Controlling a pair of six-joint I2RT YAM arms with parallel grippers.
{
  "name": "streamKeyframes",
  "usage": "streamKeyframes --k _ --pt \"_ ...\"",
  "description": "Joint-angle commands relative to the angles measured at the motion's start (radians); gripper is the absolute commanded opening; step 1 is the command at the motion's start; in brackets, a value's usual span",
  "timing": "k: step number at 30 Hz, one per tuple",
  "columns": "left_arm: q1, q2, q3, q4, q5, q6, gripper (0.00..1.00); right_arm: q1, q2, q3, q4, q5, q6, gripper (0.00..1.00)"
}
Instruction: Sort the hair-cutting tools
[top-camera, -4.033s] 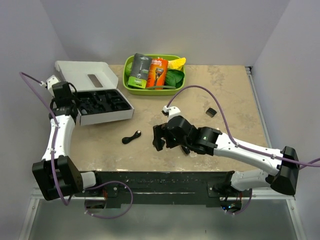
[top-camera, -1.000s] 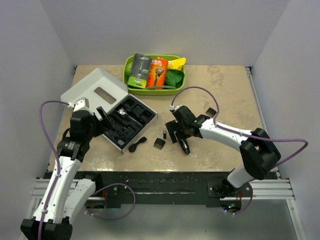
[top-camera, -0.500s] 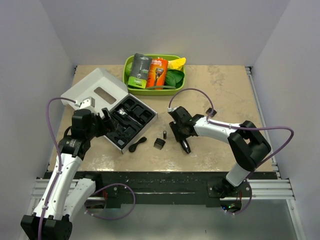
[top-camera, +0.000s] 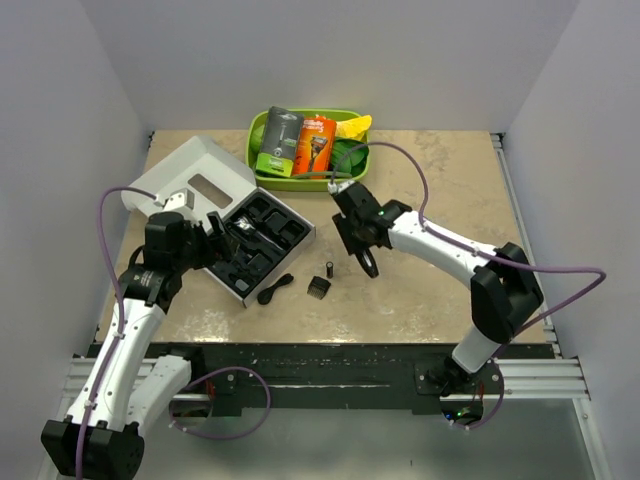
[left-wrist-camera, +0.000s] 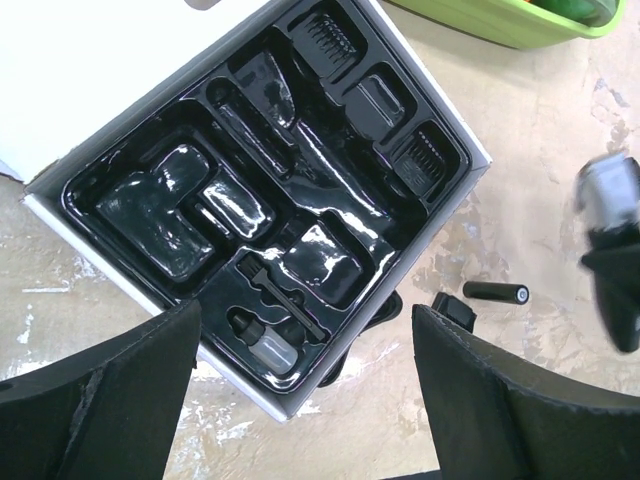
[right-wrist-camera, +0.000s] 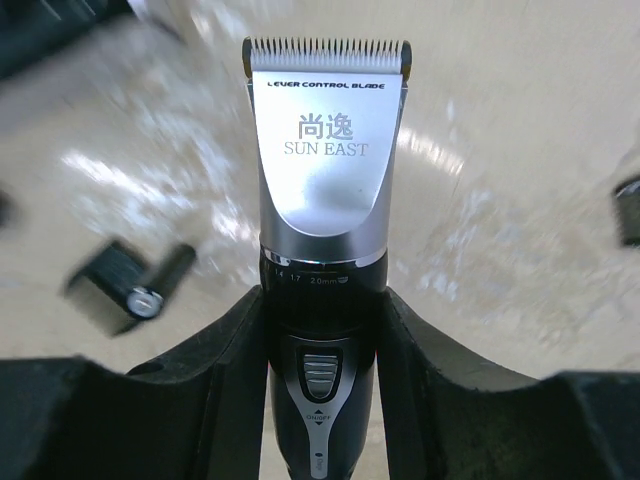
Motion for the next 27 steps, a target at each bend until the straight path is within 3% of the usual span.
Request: streamKeyframes --k 1,11,17,27 --pt "-0.006 -0.012 0.041 0.033 0.025 0.016 0.90 0.009 -0.040 0.232 -0.047 0.010 -0.080 0.00" --pt "-0.006 0.012 0.068 0.045 0.033 0.021 0.91 0.044 0.313 0.698 -0.113 -0.332 -0.229 0.00" --pt "-0.006 0.011 0.065 0.044 0.027 0.025 0.91 0.134 0.516 0.948 -0.150 -0.333 -0.292 0.00" --pt "-0.006 0.005 0.052 0.047 0.031 0.028 0.91 0.168 0.628 1.021 -0.038 -0.379 -0.276 0.00"
